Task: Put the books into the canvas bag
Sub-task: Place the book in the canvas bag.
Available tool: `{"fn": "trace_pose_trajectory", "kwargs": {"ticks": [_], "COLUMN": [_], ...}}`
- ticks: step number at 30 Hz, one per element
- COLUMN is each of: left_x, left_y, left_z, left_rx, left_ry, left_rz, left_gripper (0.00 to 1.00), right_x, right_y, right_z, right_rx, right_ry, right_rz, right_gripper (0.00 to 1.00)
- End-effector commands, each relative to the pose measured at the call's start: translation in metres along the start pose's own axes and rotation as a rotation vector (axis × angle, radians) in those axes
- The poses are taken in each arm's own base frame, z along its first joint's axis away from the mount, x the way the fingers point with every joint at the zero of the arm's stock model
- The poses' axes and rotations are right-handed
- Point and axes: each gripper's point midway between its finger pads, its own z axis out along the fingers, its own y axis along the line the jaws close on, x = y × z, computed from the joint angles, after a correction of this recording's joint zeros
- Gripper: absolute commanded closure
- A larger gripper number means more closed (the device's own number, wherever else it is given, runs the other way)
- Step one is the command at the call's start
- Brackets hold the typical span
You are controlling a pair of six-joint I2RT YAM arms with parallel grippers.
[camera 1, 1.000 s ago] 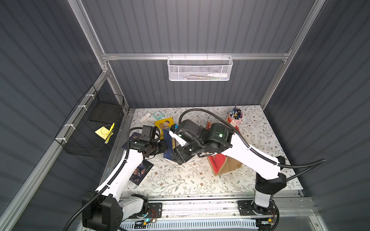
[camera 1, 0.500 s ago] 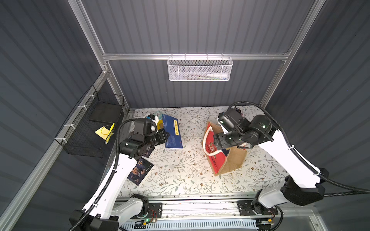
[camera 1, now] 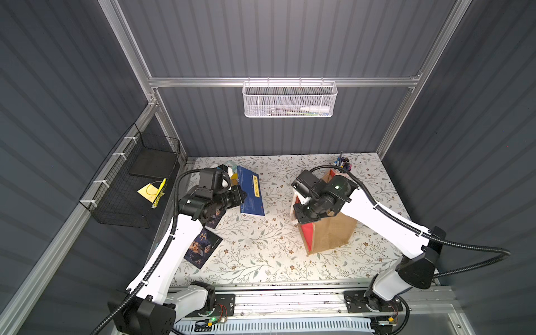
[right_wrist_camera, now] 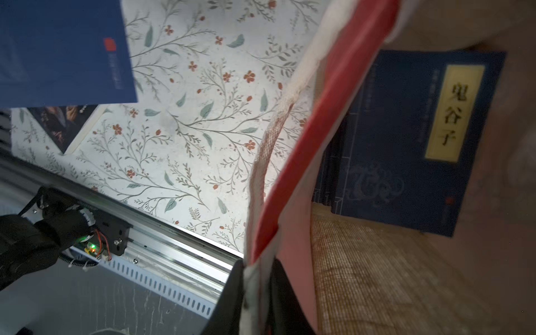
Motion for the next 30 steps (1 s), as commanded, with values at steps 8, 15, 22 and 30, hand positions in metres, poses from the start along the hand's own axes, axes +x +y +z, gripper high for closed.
{"fn": "trace_pose_trajectory", "kwargs": {"ticks": [8,15,22,30], "left_x": [-0.053,-0.074,-0.069,-0.030], "left_y": [-0.048,-0.094,-0.149,-0.205], "left_z": [-0.065,-0.080,-0.060,-0.016], "left_rx": [0.063,0.287,0.482,0.476], "left_ry": [-0.167,-0.215,-0.190,-0.103], "left_rz": [0.101,0.050,0.030,0.158], "left_gripper": [1.00,1.00,1.00,1.00], "right_x": [-0.041,-0.039,0.002,0.023], "right_y": [0.079,0.035,-0.062,-0.097], "right_z": [-0.029,-0.088,-0.097,-0.054], "right_rx": [-0.209,-0.095,0.058,-0.031], "right_ry": [-0.105,-0.201,-0.191,-0.139], "right_rz": [-0.080,-0.043,0.195,0.322], "right_gripper": [0.44,0.32,0.27,0.25]}}
